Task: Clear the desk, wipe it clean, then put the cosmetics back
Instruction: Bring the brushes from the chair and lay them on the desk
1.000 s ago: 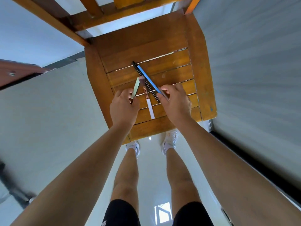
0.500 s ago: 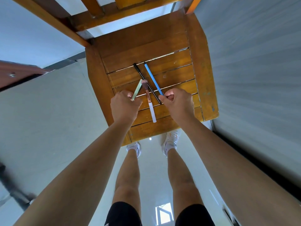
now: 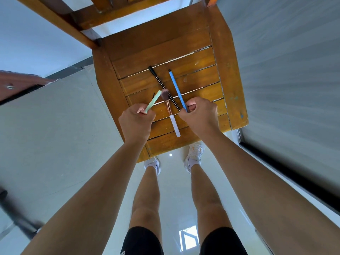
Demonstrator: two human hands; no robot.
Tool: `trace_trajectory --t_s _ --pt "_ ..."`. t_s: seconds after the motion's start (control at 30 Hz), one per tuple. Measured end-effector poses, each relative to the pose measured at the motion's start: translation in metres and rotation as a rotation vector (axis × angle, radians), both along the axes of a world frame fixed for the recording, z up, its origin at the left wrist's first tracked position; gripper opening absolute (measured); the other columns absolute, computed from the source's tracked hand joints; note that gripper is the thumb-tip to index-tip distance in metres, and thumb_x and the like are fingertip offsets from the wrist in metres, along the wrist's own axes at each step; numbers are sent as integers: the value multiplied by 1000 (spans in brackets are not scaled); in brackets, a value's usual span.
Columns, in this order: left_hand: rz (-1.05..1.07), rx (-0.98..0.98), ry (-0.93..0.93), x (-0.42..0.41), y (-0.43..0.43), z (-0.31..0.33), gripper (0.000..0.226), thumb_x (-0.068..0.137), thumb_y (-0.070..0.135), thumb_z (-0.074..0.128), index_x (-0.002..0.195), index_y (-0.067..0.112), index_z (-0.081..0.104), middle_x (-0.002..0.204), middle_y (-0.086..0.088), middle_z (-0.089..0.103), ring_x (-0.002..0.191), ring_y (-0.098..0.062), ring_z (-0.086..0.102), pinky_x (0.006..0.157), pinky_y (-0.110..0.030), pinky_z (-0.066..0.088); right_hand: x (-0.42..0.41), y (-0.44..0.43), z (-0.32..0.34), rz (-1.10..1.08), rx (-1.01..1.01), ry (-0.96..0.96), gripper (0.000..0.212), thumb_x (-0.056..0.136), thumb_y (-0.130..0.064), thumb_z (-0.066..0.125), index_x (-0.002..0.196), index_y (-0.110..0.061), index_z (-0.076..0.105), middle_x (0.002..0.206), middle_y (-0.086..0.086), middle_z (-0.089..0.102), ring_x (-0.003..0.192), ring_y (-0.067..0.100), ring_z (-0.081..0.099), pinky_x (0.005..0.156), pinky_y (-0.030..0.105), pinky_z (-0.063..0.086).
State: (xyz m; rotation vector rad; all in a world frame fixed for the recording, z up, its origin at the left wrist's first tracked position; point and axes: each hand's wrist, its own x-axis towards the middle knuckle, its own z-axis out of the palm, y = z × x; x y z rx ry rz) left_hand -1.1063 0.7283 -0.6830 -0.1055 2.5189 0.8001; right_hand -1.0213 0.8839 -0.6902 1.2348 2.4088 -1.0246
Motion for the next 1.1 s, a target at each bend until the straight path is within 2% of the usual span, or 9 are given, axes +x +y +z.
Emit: trace_trajectory --t_s 0.17,0.4,0.47,0.57,0.67,0.77,0.87,1.0,1.1 --pt "55 20 0 -1 -2 3 17 86 31 74 98 20 77 83 20 63 65 4 61 49 5 34 6 -1 1 -33 12 26 24 84 -32 77 100 -16 75 87 -4 74 71 10 67 62 18 53" --pt "100 81 7 -2 -1 23 12 84 26 76 92 19 77 82 20 62 71 23 55 51 5 36 6 0 21 -91 21 90 24 82 -30 79 99 -14 74 87 -4 74 73 9 68 64 24 57" --pt "137 103 17 -6 1 42 9 83 26 77 90 22 76 81 22 61 70 18 58 51 1 39 3 3 38 -104 16 103 23 82 -31 79 98 -15 74 85 -6 73 73 8 68 64 23 57" --pt "226 156 39 -19 5 90 8 83 28 78 84 31 71 73 27 59 69 10 62 59 -2 48 -7 10 79 -112 10 130 20 81 -33 79 94 -20 72 78 -14 67 67 4 64 59 17 53" --pt "329 203 59 -33 3 155 7 83 29 77 89 26 74 79 13 68 73 -10 67 78 -26 59 -21 15 142 -102 -18 219 15 78 -34 80 85 -29 67 69 -22 62 65 -5 63 46 4 41" --pt "379 255 122 -40 -4 235 13 85 26 75 95 18 77 85 2 73 78 -20 69 82 -40 60 -36 17 218 -61 -59 309 17 80 -34 80 84 -33 64 69 -24 62 72 -21 58 46 -2 36" --pt "463 308 213 -27 -19 311 4 84 22 74 87 22 75 77 4 72 71 -17 67 80 -37 60 -45 8 287 21 -103 414 18 81 -31 81 88 -31 64 72 -25 62 67 -20 60 43 0 38" --pt "551 347 324 9 -55 388 16 80 18 74 79 33 70 66 15 68 66 -10 67 69 -25 55 -46 -20 356 180 -59 496 16 81 -39 78 87 -35 64 76 -23 64 64 -2 65 51 2 46" --pt "699 365 403 37 -101 441 13 76 16 74 80 28 75 63 15 69 59 1 64 60 -16 47 -47 -61 404 319 -119 586 20 80 -36 80 89 -36 63 79 -23 64 69 -1 65 56 7 50"
